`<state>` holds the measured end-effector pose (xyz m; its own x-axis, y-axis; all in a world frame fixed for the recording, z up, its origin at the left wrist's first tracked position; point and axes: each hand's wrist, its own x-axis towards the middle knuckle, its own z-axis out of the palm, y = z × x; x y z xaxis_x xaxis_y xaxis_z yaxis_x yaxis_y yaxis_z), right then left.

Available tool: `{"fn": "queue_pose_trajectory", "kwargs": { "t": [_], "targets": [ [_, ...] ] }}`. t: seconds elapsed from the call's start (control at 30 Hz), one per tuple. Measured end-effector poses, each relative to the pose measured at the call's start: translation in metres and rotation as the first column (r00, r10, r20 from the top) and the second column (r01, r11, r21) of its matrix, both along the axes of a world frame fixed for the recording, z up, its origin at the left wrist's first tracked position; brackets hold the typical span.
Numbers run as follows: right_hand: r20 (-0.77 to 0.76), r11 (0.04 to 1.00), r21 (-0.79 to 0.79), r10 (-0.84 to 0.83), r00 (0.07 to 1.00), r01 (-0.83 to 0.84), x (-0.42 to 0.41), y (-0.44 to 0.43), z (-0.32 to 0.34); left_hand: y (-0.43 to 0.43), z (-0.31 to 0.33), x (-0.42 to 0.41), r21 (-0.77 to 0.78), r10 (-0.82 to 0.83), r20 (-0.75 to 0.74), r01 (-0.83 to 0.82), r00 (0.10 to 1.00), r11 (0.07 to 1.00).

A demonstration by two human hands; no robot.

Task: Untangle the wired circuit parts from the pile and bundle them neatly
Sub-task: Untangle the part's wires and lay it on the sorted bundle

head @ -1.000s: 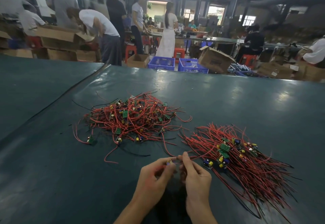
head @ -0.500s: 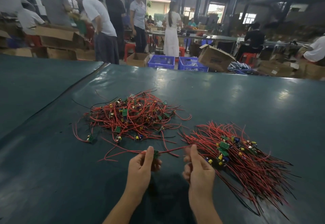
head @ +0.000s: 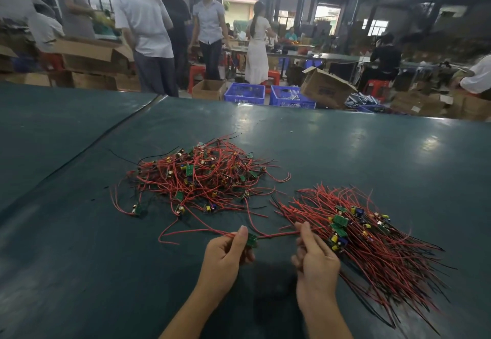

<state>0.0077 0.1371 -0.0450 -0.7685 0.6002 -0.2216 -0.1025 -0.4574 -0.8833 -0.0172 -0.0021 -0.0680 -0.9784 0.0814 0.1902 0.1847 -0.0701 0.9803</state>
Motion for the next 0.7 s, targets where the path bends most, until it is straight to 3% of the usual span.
{"fn": "queue_pose_trajectory", "kwargs": {
  "t": [0.1,0.23,0.37,0.47,0.57,0.63,0.7],
  "targets": [
    [-0.037,0.999,0.033,-0.002,0.999,0.003,0.001,0.003,-0.002,0.001,-0.001,0.001,0.004,-0.005,0.015,0.005,1.0,1.0],
    [-0.055,0.955,0.221,0.213,0.976,-0.196,0.003,-0.016,-0.005,-0.002,0.0,0.0,-0.006,-0.002,0.046,0.002,0.999,1.0],
    [0.043,0.722,0.556,0.471,0.881,-0.413,0.009,-0.034,-0.014,-0.001,0.001,0.005,-0.057,-0.107,0.012,0.108,0.994,0.993],
    [0.12,0.619,0.693,0.408,0.905,-0.371,0.01,-0.034,-0.016,-0.003,0.0,0.004,-0.067,-0.11,0.024,0.111,0.994,0.992],
    [0.126,0.749,0.579,0.31,0.942,-0.324,0.009,-0.03,-0.008,-0.002,0.001,0.005,-0.083,-0.073,0.012,0.074,0.997,0.994],
    [0.184,0.904,0.329,0.222,0.958,-0.273,0.007,-0.021,-0.004,-0.001,0.0,0.005,-0.09,-0.072,0.002,0.072,0.997,0.993],
    [0.152,0.976,-0.022,0.216,0.965,-0.215,0.006,-0.009,0.001,0.0,0.0,0.005,-0.079,-0.087,0.01,0.087,0.996,0.993]
  ]
}}
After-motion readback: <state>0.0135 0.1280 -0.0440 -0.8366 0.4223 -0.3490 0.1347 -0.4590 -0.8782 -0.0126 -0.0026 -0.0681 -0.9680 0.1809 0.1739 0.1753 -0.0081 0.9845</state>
